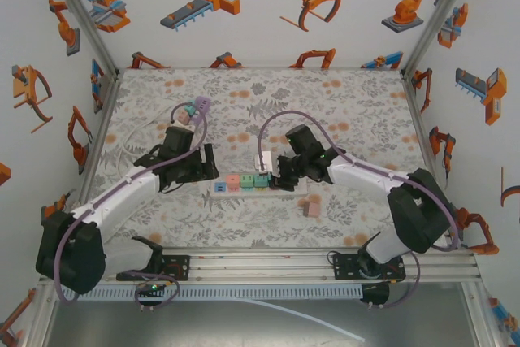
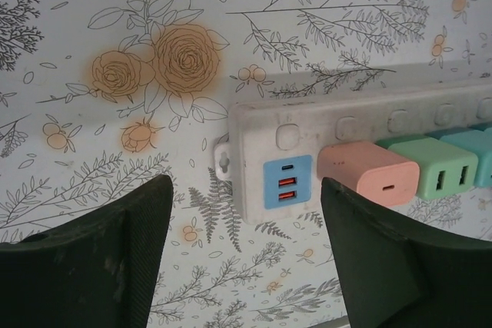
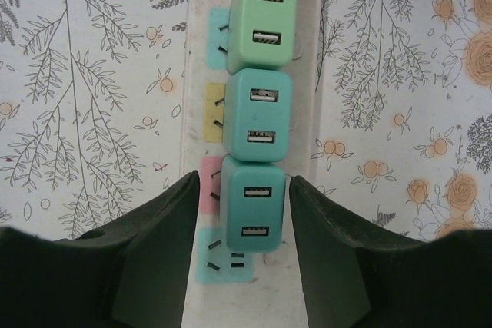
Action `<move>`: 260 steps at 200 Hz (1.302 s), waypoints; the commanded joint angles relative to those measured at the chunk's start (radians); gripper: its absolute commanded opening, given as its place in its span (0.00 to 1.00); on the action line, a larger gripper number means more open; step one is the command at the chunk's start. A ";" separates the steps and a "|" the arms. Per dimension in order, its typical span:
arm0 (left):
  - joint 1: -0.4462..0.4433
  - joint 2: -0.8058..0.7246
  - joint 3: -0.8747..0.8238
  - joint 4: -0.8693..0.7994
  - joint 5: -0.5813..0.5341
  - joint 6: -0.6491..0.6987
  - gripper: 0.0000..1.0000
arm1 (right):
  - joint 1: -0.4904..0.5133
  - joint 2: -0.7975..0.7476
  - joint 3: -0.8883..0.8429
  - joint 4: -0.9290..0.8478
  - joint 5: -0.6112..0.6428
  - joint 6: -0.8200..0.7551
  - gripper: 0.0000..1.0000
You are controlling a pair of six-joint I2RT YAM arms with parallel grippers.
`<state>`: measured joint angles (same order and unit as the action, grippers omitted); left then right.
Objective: Pull the plug off the socket
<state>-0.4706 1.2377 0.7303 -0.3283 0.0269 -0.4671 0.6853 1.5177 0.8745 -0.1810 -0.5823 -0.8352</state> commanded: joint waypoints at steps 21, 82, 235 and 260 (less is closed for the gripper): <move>0.002 0.069 -0.014 0.047 0.030 -0.022 0.65 | 0.010 0.022 0.000 0.043 0.035 0.007 0.40; -0.003 0.169 -0.014 0.042 0.065 -0.022 0.58 | 0.011 0.022 0.007 0.040 0.028 0.008 0.36; -0.066 0.222 -0.043 -0.019 -0.091 0.015 0.55 | 0.011 0.004 0.089 -0.006 -0.007 0.041 0.13; -0.067 0.222 -0.046 -0.019 -0.106 0.014 0.55 | 0.011 -0.004 0.097 -0.011 -0.006 0.040 0.11</move>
<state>-0.5251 1.4071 0.7326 -0.2687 0.0105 -0.4774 0.6907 1.5314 0.9123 -0.2226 -0.5556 -0.8001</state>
